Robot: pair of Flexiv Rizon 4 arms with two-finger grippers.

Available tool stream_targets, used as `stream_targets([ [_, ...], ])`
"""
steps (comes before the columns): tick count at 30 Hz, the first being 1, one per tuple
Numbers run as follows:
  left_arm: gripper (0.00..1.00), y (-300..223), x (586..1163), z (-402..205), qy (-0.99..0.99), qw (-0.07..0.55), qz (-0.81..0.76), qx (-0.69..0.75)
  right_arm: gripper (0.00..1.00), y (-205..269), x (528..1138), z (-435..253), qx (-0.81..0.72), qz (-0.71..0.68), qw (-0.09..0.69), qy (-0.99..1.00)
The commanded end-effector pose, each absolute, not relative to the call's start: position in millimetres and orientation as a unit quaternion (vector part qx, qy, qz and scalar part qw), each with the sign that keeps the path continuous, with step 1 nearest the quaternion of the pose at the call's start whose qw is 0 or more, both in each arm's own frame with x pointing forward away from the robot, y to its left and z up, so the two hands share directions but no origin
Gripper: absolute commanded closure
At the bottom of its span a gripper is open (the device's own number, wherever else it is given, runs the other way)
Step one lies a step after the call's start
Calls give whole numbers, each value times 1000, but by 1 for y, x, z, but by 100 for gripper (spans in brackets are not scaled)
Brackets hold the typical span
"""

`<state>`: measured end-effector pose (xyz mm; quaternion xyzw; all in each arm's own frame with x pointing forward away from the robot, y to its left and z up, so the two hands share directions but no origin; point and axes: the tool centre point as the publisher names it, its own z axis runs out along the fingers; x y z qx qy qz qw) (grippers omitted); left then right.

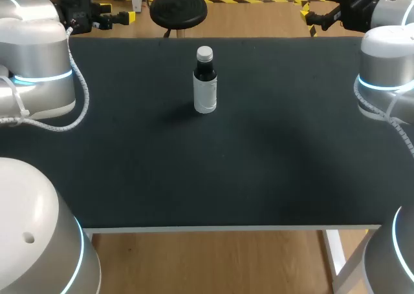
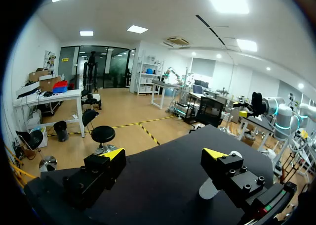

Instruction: Unscrew the bottle cap

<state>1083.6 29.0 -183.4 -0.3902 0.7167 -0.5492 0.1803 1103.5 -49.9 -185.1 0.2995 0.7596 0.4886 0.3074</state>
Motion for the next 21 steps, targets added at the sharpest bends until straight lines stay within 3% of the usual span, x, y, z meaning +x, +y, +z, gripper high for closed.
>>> stream_targets([
  [1,0,29,1083,-183,718,179,-548,-391,0,-50,1104,-185,300,488,307,760],
  [13,0,29,1083,-183,718,179,-548,-391,0,-50,1104,-185,300,488,307,760],
  [21,0,27,1082,-194,730,120,-639,-212,0,-50,1104,-185,300,488,307,760],
])
